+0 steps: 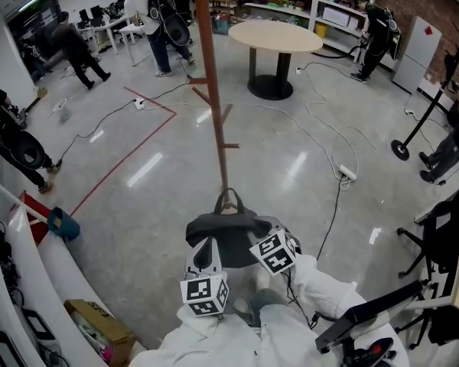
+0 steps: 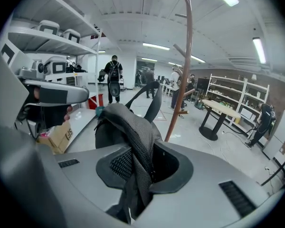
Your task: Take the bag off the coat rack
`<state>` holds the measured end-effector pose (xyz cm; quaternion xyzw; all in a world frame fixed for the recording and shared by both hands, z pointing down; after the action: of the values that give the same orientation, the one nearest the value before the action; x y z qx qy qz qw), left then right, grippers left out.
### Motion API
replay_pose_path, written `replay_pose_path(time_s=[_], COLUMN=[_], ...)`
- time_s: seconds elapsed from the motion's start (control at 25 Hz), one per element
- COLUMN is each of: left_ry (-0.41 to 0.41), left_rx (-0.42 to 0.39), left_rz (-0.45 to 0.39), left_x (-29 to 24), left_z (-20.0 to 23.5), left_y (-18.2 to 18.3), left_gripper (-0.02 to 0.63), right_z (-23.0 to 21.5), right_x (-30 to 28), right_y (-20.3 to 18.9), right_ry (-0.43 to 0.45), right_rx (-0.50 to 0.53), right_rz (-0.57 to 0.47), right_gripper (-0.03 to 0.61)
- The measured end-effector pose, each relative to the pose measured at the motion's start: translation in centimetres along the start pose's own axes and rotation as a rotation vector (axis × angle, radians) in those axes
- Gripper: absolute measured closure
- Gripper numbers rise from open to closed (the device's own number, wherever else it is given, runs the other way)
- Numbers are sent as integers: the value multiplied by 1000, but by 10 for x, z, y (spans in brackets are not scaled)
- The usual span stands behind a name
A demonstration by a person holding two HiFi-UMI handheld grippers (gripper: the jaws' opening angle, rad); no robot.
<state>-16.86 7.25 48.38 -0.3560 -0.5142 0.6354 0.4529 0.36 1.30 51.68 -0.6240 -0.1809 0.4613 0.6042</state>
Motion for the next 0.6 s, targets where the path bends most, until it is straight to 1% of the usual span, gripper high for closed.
replay_pose_path(time_s=[0.32,0.6], left_ry=[7,8], left_rx=[9,6], left_rz=[-10,3], left_x=[15,25], left_z=[-20,-44], left_y=[-1,-6], left_gripper=[612,612], right_z=[3,-5], right_x=[25,40], right_y=[-3,-13], right_ry=[7,4], right_rx=[4,-52], right_rz=[-14,-17], right_gripper=[502,502])
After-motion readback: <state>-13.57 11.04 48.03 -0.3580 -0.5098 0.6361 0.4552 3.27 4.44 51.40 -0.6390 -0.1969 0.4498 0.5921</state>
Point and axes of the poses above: the fingertips, and each gripper's own axes: x backward along the fingers, z to its left, y out of its top, the point moved 8 cm from there along x, backward along the fingers, and after that the axes turned 15 degrees about -z, right-handed, at the moved point
